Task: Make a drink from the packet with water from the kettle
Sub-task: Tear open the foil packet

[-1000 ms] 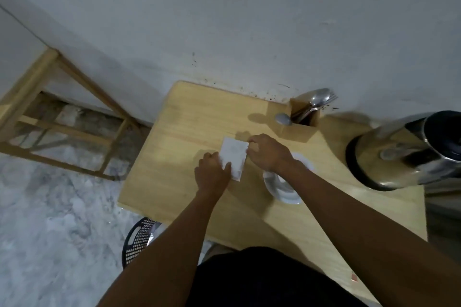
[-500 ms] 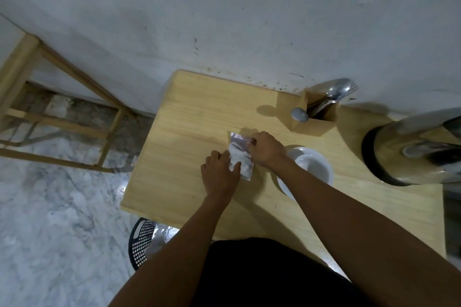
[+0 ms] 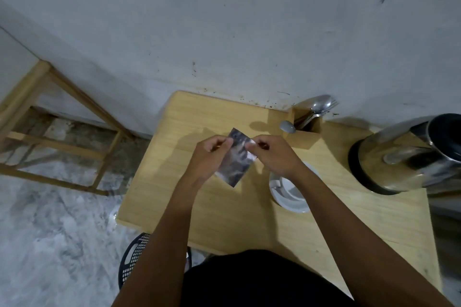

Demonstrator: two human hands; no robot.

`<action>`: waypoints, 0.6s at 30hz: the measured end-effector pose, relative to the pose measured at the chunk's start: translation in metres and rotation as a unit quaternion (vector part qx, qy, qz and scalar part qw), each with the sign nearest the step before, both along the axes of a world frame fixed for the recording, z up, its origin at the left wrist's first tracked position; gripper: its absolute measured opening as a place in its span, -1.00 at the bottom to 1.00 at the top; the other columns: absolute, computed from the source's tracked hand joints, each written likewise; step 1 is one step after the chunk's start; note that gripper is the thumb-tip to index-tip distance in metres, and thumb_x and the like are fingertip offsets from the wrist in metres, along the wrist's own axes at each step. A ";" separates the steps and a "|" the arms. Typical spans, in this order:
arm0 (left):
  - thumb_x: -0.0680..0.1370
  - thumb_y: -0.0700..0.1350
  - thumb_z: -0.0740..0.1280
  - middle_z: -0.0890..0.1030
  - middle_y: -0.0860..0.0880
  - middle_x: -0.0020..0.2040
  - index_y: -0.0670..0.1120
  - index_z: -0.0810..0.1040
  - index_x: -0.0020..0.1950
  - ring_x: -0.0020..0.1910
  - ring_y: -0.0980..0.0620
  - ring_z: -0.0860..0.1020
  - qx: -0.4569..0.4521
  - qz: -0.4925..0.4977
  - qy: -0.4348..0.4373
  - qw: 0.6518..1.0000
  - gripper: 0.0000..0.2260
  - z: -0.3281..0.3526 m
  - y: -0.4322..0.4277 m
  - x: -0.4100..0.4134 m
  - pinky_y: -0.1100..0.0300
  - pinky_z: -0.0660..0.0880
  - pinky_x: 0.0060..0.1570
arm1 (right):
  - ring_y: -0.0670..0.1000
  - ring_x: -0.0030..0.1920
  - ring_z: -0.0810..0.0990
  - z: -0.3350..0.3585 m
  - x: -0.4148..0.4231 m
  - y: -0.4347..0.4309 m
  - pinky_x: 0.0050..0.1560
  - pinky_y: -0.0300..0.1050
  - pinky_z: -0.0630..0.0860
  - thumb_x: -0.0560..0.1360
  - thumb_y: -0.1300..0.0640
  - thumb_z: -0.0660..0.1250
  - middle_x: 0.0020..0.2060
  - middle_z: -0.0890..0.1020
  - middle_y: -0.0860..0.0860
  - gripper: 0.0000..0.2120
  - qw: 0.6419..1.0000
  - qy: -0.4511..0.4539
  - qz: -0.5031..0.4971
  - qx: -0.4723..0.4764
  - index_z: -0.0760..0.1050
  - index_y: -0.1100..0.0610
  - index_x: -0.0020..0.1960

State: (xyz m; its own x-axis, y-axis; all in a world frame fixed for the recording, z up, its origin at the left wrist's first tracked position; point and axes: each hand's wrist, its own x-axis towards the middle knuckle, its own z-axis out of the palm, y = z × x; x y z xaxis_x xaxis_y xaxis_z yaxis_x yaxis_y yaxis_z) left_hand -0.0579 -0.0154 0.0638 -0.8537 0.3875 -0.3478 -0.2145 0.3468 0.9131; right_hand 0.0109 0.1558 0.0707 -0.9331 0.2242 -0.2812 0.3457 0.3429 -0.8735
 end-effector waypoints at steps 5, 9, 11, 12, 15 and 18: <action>0.58 -0.07 0.29 0.66 0.02 -0.13 -0.04 0.65 -0.05 -0.20 0.17 0.57 0.008 -0.020 0.041 0.999 -0.85 0.036 0.003 0.008 0.37 0.46 -0.20 | -0.19 -0.44 0.41 0.027 0.013 -0.001 -0.36 -0.32 0.35 0.56 0.07 0.35 -0.40 0.54 -0.04 -0.80 0.999 0.026 0.014 0.025 0.63 0.18 -0.13; 0.57 -0.03 0.30 0.70 0.02 -0.11 -0.02 0.67 -0.06 -0.13 0.08 0.63 -0.024 -0.053 0.090 0.994 -0.84 0.056 0.003 0.016 0.23 0.52 -0.10 | -0.19 -0.11 0.59 0.050 0.019 0.002 -0.09 -0.27 0.52 0.57 -0.01 0.32 -0.10 0.66 -0.11 -0.83 0.995 0.058 0.020 0.079 0.64 0.01 0.08; 0.57 -0.01 0.30 0.70 0.03 -0.12 0.00 0.67 -0.06 -0.12 0.08 0.63 -0.045 -0.089 0.123 0.987 -0.83 0.064 0.004 0.020 0.23 0.52 -0.11 | -0.24 -0.10 0.56 0.065 0.022 0.004 -0.11 -0.36 0.48 0.57 -0.02 0.32 -0.05 0.64 -0.16 -0.82 0.988 0.092 0.026 0.121 0.61 -0.05 0.14; 0.57 -0.02 0.29 0.70 0.03 -0.13 0.00 0.67 -0.06 -0.12 0.09 0.62 -0.048 -0.107 0.138 0.983 -0.83 0.068 0.004 0.022 0.23 0.50 -0.12 | -0.25 -0.10 0.55 0.071 0.023 0.005 -0.10 -0.35 0.47 0.57 -0.01 0.32 -0.06 0.64 -0.17 -0.82 0.984 0.103 0.035 0.143 0.61 -0.06 0.13; 0.58 -0.05 0.28 0.70 -0.03 -0.12 -0.04 0.67 -0.06 -0.12 0.01 0.63 -0.053 -0.148 0.165 0.974 -0.82 0.075 0.002 0.026 0.16 0.50 -0.12 | -0.18 -0.09 0.59 0.085 0.027 0.007 0.00 -0.16 0.55 0.55 0.05 0.37 -0.10 0.68 -0.14 -0.87 0.975 0.107 0.070 0.180 0.65 -0.01 0.06; 0.58 -0.08 0.27 0.70 -0.04 -0.11 -0.07 0.66 -0.04 -0.11 0.01 0.63 -0.058 -0.166 0.184 0.967 -0.82 0.080 0.001 0.026 0.16 0.50 -0.10 | -0.11 -0.07 0.64 0.095 0.028 0.008 0.04 -0.12 0.58 0.52 0.07 0.41 -0.12 0.71 -0.08 -0.88 0.977 0.097 0.072 0.178 0.68 0.03 0.02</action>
